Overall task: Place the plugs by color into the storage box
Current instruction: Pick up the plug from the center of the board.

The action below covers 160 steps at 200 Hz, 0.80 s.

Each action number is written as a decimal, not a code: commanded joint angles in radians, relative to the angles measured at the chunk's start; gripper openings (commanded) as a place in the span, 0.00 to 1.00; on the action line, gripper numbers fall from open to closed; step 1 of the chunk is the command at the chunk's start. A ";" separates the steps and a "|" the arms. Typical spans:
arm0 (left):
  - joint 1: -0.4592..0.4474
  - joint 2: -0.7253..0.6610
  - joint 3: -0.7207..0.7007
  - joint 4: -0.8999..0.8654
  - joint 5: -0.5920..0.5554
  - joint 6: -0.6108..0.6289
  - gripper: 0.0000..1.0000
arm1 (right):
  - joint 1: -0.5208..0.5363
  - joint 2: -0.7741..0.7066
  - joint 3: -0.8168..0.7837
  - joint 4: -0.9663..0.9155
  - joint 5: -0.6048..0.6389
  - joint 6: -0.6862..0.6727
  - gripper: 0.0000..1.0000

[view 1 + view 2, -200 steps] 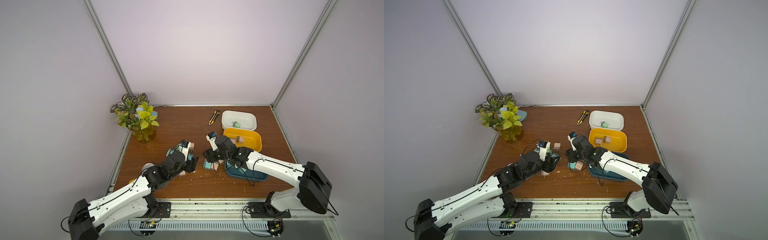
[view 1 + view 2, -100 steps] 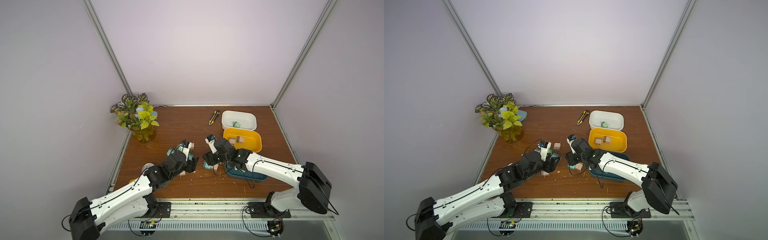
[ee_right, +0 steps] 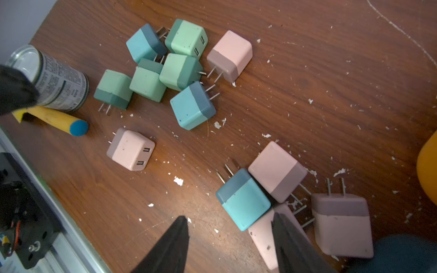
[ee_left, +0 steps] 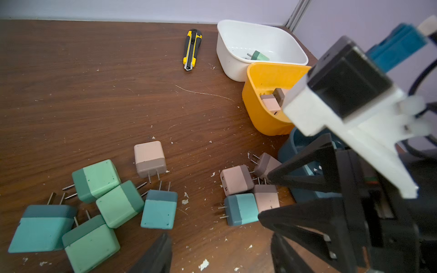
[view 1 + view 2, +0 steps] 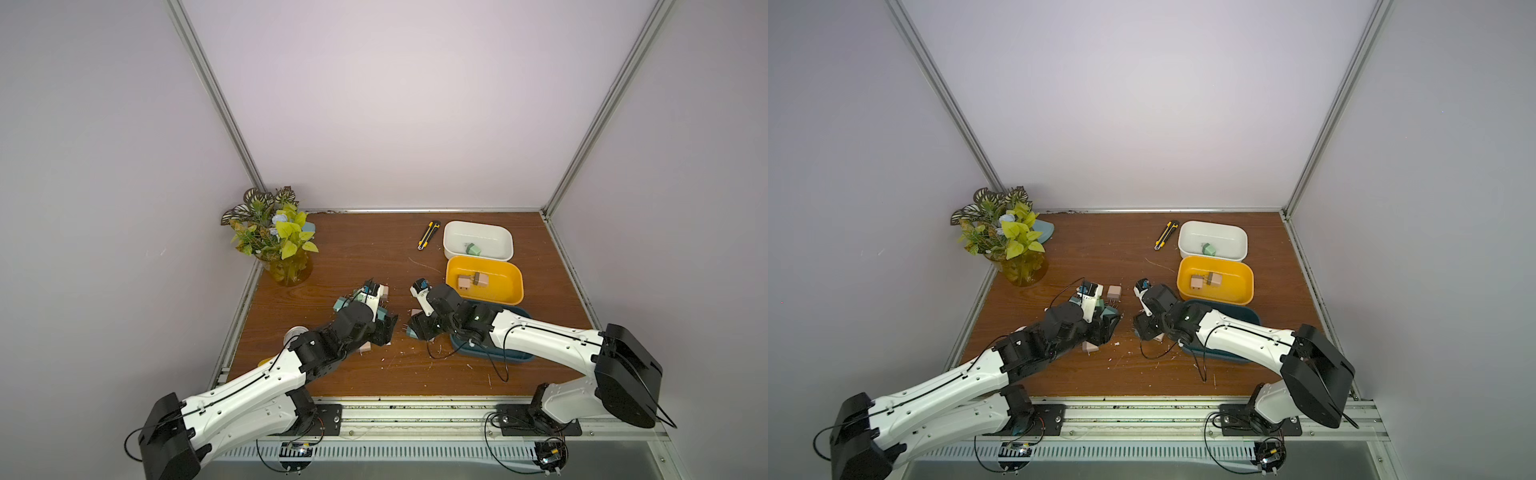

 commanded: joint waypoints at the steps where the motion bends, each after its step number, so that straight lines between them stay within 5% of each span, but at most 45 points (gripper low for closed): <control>1: 0.010 -0.020 -0.005 -0.012 -0.023 -0.008 0.69 | 0.015 -0.012 -0.005 0.027 -0.008 -0.010 0.62; 160: 0.011 -0.047 -0.040 -0.030 -0.032 -0.035 0.69 | 0.072 0.262 0.140 -0.059 0.160 0.001 0.63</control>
